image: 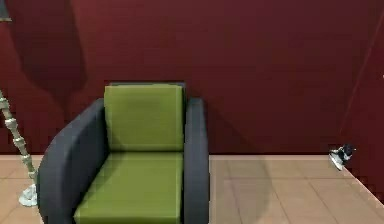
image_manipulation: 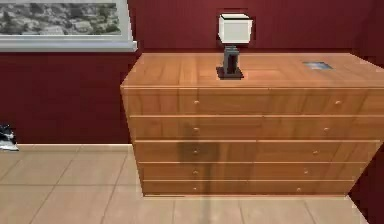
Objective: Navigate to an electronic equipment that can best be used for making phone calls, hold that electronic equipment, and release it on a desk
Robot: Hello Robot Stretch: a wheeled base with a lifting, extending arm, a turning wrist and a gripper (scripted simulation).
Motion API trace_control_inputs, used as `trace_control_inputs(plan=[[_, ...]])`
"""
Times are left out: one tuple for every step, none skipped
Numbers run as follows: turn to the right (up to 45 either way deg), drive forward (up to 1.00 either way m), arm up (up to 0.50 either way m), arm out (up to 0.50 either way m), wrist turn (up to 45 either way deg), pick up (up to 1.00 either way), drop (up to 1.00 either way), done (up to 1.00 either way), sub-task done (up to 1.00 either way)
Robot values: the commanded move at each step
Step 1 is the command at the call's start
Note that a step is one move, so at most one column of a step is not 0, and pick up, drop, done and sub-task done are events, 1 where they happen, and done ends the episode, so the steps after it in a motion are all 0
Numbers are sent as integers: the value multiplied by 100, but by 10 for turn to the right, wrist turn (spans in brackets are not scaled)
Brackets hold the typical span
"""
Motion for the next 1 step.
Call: trace_control_inputs(plan=[[-450,0,0,0,0,0,0,0,0]])
